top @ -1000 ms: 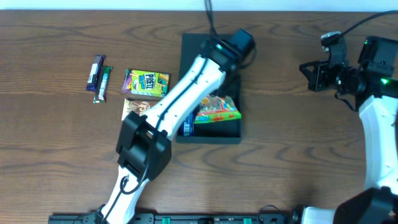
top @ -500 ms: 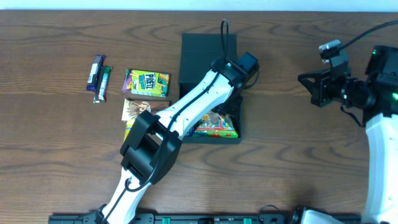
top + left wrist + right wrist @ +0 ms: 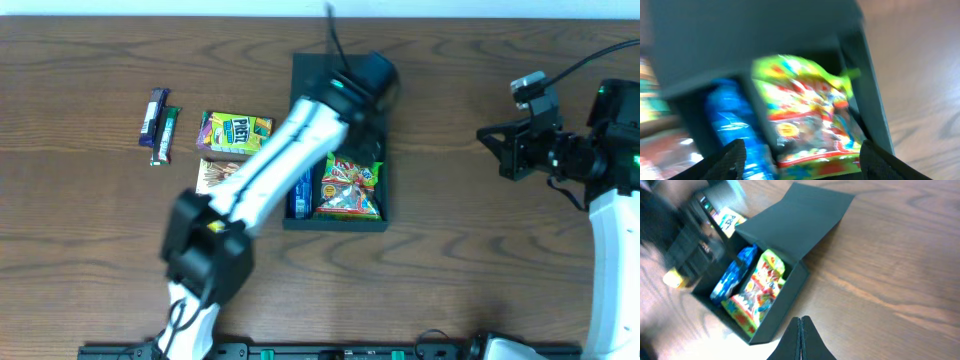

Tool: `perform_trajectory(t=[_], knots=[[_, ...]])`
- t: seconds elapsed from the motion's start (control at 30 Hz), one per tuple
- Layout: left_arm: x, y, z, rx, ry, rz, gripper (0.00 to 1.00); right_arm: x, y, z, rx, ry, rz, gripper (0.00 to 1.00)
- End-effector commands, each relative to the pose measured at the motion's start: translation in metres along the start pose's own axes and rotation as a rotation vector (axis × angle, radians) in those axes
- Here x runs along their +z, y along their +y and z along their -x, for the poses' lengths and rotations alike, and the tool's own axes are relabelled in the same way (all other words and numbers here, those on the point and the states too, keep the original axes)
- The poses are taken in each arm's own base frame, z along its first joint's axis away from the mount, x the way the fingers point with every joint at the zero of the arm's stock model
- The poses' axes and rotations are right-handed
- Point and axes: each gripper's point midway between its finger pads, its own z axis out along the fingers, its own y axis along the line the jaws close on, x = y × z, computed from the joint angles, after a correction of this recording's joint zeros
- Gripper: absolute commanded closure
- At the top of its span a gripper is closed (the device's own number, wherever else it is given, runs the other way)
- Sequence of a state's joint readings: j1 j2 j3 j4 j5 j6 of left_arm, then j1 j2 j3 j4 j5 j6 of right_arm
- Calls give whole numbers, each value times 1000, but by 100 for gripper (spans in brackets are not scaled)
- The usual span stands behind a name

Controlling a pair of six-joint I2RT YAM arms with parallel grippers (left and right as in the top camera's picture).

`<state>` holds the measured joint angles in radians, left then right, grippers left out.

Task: Pack container
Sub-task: 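Carry the Haribo bag into the box's right side and release it, then press the Haribo bag down into the box with the right gripper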

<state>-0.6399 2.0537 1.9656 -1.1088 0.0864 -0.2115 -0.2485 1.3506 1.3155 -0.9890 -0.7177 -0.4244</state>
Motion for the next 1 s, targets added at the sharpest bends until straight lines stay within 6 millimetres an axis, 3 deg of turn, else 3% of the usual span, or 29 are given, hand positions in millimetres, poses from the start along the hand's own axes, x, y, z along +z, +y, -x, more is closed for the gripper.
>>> perform_trajectory(t=[0.0,0.07,0.13,0.3,0.5,0.7,0.83,0.97], knots=[[-80,56,35,-133,-222,32,23,5,24,2,-48,17,57,98],[-105,96,42,-215,-286,55,20,18,43,-2,-81,59,100,98],[-114,127,42,-276,-304,68,16,37,55,-11,-95,137,99,99],[-114,158,37,-343,-279,-11,14,90,80,-39,-103,329,100,99],[-116,172,36,-336,-280,-25,13,148,90,-84,-49,545,58,98],[-115,172,34,-320,-271,-22,11,192,83,-109,-10,629,-30,99],[-115,172,32,-313,-262,-20,10,208,82,-123,-14,666,-27,99],[-115,172,31,-313,-260,-19,10,222,67,-140,18,718,-98,99]])
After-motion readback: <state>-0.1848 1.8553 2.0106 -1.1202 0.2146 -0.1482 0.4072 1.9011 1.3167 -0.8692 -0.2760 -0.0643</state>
